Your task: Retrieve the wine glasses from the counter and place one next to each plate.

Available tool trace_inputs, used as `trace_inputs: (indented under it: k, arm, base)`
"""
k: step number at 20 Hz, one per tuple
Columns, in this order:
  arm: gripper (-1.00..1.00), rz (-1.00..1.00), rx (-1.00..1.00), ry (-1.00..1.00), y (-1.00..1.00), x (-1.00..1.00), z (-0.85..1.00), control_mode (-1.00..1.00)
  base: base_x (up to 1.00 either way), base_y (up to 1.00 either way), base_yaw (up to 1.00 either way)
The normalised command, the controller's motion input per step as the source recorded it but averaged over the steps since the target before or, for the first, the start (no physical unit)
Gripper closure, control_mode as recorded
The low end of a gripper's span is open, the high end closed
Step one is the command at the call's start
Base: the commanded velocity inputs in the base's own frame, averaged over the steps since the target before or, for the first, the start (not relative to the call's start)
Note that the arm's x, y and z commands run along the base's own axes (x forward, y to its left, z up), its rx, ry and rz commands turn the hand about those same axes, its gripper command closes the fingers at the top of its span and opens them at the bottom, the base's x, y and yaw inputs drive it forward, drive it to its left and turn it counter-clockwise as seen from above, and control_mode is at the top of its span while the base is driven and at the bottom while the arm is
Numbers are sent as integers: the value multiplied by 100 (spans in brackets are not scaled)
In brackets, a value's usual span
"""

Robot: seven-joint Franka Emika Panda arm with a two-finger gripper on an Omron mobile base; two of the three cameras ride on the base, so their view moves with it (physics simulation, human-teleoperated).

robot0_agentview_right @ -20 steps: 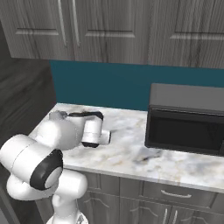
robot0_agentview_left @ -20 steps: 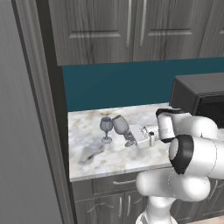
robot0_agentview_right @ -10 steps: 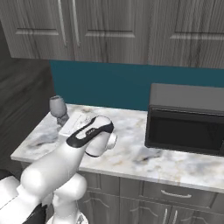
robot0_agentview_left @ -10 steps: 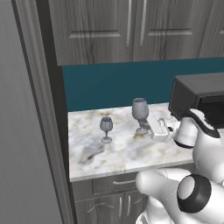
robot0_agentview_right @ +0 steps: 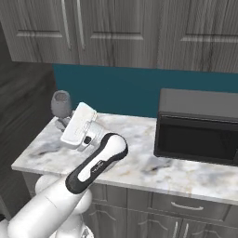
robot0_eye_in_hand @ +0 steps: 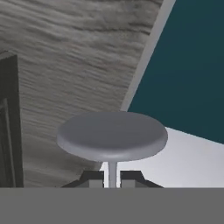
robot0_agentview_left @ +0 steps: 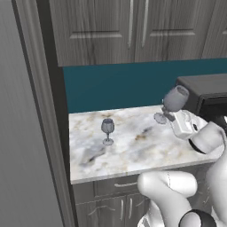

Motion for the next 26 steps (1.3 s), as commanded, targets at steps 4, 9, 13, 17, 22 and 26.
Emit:
trace_inputs:
  k: [4,9,13,17,22,26]
  arm:
    - [100,0,0,-8,-42,-97,18,-100]
    - [100,-4,-4,0,-66,-46,37,-100]
    - [100,-2,-14,8,-32,-49,15,-100]
    - [100,0,-27,6,0,-77,0,-100]
    - [100,0,-5,-7,0,-87,0,-100]
    - [100,0,0,0,0,0,0,100]
  base:
    - [0,0,0]
    - [0,0,0]
    - [0,0,0]
    - [0,0,0]
    - [0,0,0]
    - [-100,0,0]
